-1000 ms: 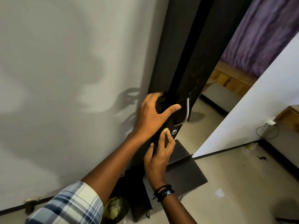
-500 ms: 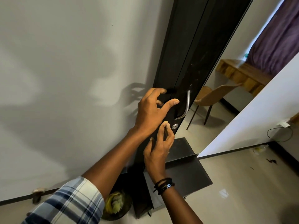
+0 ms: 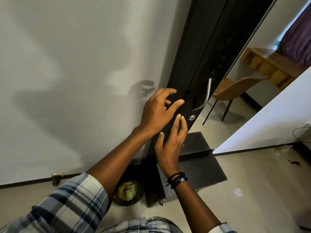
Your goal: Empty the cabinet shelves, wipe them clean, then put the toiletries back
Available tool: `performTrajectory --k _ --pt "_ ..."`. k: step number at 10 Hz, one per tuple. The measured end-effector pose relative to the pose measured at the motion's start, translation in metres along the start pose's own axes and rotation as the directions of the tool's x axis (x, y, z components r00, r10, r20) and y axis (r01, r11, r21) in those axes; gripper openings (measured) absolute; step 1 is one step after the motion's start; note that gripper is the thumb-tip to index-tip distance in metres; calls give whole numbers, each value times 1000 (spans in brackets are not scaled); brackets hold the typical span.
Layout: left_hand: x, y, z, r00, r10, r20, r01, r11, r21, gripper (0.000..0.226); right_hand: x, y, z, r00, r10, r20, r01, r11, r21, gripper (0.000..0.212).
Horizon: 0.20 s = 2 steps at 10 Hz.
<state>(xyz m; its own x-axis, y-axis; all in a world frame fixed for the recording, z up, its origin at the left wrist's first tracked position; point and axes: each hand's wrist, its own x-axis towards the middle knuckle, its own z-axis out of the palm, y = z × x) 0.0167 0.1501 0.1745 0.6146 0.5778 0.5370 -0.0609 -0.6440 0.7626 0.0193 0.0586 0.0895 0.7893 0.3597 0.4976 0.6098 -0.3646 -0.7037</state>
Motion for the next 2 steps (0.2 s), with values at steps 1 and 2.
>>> performTrajectory --k 1,2 --pt "-33 -30 -17 996 -86 -26 88 994 69 33 -20 -2 8 998 -38 45 36 998 47 75" --pt "-73 -62 -37 976 -214 -36 217 955 204 31 -38 -4 24 972 -73 224 61 996 59 73"
